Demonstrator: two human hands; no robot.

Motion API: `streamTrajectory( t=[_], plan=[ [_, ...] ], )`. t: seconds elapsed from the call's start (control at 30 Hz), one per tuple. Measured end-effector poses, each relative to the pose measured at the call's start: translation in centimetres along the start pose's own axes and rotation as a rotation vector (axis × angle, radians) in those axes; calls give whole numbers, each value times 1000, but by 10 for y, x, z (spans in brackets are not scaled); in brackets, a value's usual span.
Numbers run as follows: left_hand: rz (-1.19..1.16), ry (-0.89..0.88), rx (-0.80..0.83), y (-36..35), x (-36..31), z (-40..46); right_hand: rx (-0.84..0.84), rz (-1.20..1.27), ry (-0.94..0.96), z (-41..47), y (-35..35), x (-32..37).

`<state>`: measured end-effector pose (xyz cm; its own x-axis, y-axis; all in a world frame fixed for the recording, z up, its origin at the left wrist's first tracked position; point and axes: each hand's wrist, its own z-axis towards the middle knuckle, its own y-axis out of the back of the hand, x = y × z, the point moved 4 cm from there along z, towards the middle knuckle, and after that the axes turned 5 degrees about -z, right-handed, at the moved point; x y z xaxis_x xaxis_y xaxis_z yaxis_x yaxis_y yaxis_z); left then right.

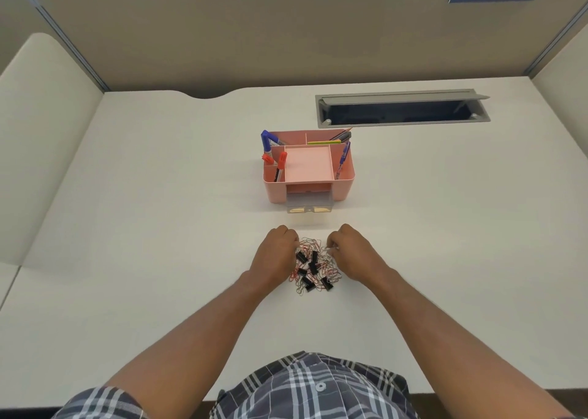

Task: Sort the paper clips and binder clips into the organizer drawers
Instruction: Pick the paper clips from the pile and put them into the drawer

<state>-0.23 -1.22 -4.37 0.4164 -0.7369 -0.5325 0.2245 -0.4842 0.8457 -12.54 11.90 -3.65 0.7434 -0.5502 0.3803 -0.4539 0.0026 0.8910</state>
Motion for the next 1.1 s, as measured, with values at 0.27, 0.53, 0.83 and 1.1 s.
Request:
streamTrajectory(
  t=[0.27, 0.53, 0.83, 1.1],
  plan=[
    [-88, 85, 54, 7, -3, -3, 38, -6, 28, -2, 4, 2],
    [-255, 131, -81, 25, -4, -5, -86, 259, -85, -2, 32, 8],
    [-155, -25, -278, 74, -34, 43, -445, 162, 40, 36, 83, 42],
    [-203, -176, -417, 82, -39, 27, -498, 235, 58, 23, 88, 39]
  ],
)
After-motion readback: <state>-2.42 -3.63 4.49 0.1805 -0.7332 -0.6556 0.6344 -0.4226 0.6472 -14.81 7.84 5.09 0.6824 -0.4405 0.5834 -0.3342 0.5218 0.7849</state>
